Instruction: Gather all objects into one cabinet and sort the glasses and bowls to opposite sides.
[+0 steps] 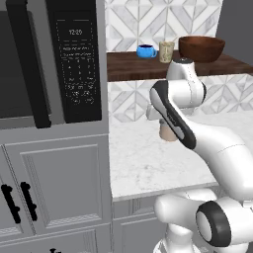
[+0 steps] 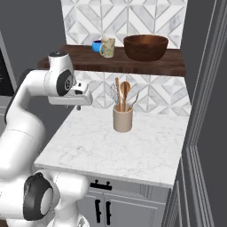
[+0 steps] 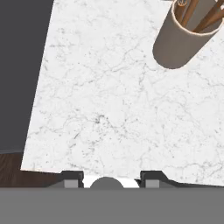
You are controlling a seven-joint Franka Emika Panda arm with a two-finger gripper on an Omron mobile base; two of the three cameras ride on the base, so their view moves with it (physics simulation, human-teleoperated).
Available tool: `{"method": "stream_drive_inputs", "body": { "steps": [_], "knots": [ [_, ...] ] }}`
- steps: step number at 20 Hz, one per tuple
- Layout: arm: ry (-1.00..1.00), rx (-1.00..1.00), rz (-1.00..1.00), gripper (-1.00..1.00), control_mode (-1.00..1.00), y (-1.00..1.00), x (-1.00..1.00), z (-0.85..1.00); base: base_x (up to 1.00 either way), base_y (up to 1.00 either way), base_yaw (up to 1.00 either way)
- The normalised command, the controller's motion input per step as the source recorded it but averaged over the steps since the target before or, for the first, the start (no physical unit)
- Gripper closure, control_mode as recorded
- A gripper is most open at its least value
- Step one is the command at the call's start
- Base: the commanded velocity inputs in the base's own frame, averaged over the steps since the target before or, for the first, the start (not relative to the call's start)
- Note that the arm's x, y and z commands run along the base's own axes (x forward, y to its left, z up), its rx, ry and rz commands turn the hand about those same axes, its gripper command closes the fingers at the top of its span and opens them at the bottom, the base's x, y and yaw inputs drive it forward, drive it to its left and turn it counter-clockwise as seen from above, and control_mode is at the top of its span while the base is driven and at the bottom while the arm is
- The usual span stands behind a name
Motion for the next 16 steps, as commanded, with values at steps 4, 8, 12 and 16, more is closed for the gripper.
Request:
{"method": "stream_drive_inputs", "body": {
  "steps": [4,8,12,16],
  "knots": [
    [0.0,0.0,0.0,-1.0,-1.0,-0.01,-0.01,0.0,0.0,0.0,0.0],
    [-0.49,-0.09,-0.1,-1.0,-1.0,-0.03,0.0,0.26,0.0,0.0,0.0],
    [-0.42,-0.07,-0.07,-1.0,-1.0,0.0,-0.08,0.12,0.0,0.0,0.0],
    [-0.37,-0.14,-0.04,-1.0,-1.0,0.0,0.02,0.18,0.0,0.0,0.0]
  ]
}}
